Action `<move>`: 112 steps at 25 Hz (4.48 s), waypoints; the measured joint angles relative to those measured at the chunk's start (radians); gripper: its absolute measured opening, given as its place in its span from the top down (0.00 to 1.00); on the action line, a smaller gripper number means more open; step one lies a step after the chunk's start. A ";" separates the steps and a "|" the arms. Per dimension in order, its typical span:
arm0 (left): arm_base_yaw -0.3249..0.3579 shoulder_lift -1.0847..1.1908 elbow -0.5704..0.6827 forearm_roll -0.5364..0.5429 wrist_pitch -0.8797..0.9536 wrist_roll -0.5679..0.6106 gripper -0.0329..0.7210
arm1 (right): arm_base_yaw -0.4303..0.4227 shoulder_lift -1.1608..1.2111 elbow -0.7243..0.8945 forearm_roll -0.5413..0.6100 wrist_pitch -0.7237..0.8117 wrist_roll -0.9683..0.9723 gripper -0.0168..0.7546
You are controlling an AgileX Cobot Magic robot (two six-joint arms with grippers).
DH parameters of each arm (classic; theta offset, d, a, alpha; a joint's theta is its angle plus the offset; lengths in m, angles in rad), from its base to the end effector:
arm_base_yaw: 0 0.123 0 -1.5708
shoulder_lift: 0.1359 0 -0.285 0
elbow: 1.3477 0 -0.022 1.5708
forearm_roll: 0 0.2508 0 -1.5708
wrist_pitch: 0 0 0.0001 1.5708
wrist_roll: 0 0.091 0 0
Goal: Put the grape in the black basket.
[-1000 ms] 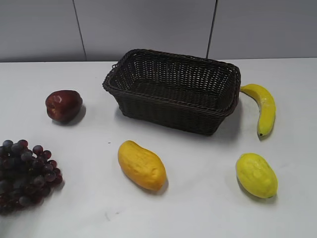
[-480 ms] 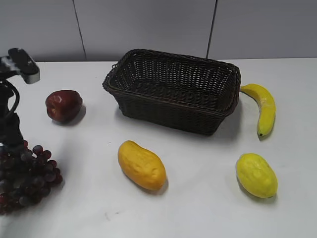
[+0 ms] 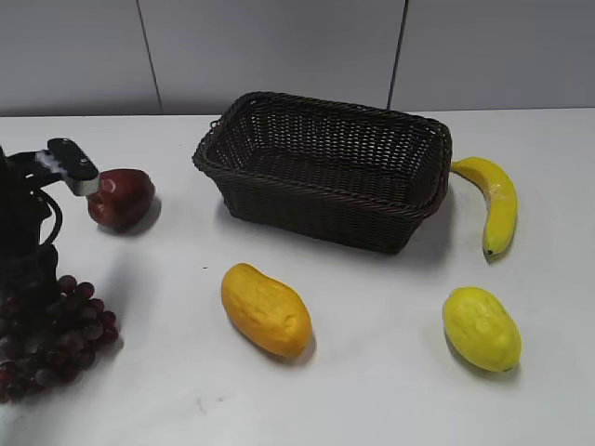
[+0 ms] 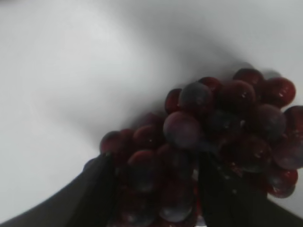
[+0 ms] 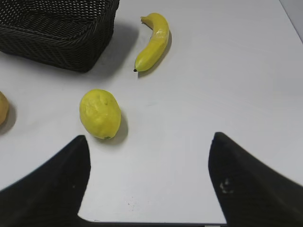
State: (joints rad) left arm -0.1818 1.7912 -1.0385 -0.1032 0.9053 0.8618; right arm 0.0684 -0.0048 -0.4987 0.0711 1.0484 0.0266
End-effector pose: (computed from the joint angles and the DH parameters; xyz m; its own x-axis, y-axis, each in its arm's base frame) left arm 0.3040 -0.0634 0.1618 -0.5575 0.8280 -0.0598 0.8301 0.5550 -0.0547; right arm -0.0054 0.0052 0.2781 -0.4467 0.0315 -0.8941 -0.0958 0.9920 0.0828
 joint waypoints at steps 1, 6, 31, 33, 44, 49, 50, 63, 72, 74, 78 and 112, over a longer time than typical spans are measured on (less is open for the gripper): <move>0.000 0.001 -0.001 0.000 0.001 0.000 0.31 | 0.000 0.000 0.000 0.000 0.000 0.000 0.21; 0.000 0.002 -0.025 -0.002 0.070 -0.017 0.77 | 0.000 0.000 0.000 0.000 0.000 0.000 0.21; 0.000 -0.229 -0.660 -0.320 0.267 -0.061 0.85 | 0.000 0.000 0.000 0.000 0.000 0.000 0.21; -0.001 -0.229 -0.662 -0.429 0.196 -0.061 0.85 | 0.000 0.000 0.000 0.000 0.000 0.000 0.21; -0.182 -0.136 -0.669 -0.599 -0.167 -0.061 0.85 | 0.000 0.000 0.000 0.000 0.000 0.000 0.21; -0.257 -0.017 -0.669 -0.604 -0.243 -0.061 0.86 | 0.000 0.000 0.000 0.000 0.000 0.000 0.21; -0.263 0.006 -0.669 -0.606 -0.247 -0.061 0.86 | 0.000 0.000 0.000 0.000 0.000 0.000 0.21; -0.278 0.276 -0.669 -0.673 -0.188 -0.061 0.74 | 0.000 0.000 0.000 0.000 0.000 0.000 0.21; -0.278 0.268 -0.670 -0.718 -0.181 -0.062 0.14 | 0.000 0.000 0.000 0.000 0.000 0.000 0.21; -0.269 0.244 -0.670 -0.702 -0.177 -0.062 0.12 | 0.000 0.000 0.000 0.000 0.000 0.000 0.21; -0.217 0.182 -0.672 -0.625 -0.172 -0.132 0.12 | 0.000 0.000 0.000 0.000 0.000 0.000 0.21; 0.181 -0.202 -0.387 0.021 0.310 -0.717 0.22 | 0.000 0.000 0.000 0.000 0.000 0.000 0.21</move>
State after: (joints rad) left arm -0.0004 1.5891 -1.4256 -0.0823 1.2150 0.1449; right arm 0.0684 -0.0048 -0.4987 0.0711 1.0484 0.0263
